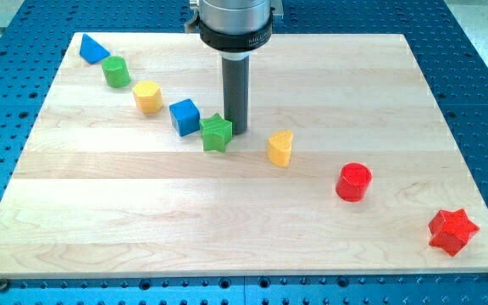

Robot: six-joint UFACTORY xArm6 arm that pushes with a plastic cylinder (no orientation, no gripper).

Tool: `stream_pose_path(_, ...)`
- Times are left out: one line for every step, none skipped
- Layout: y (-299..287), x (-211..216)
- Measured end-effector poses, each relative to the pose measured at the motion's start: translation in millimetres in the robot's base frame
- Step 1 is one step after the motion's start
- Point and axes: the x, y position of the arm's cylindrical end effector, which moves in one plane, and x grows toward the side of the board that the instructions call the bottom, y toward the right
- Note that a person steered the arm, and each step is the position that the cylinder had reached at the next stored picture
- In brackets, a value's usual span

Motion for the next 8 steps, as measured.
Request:
stream_pose_path(41.4,-2.7)
stream_pose_path(71.2,12.9)
stream_pose_path(68.2,26.4)
stream_pose_path(87.0,13.8)
stream_pose_path(100.6,-23.3)
stream_pose_path(99.3,-75.5)
stream_pose_path(110.8,-77.7)
stream_pose_path(113.8,-77.7)
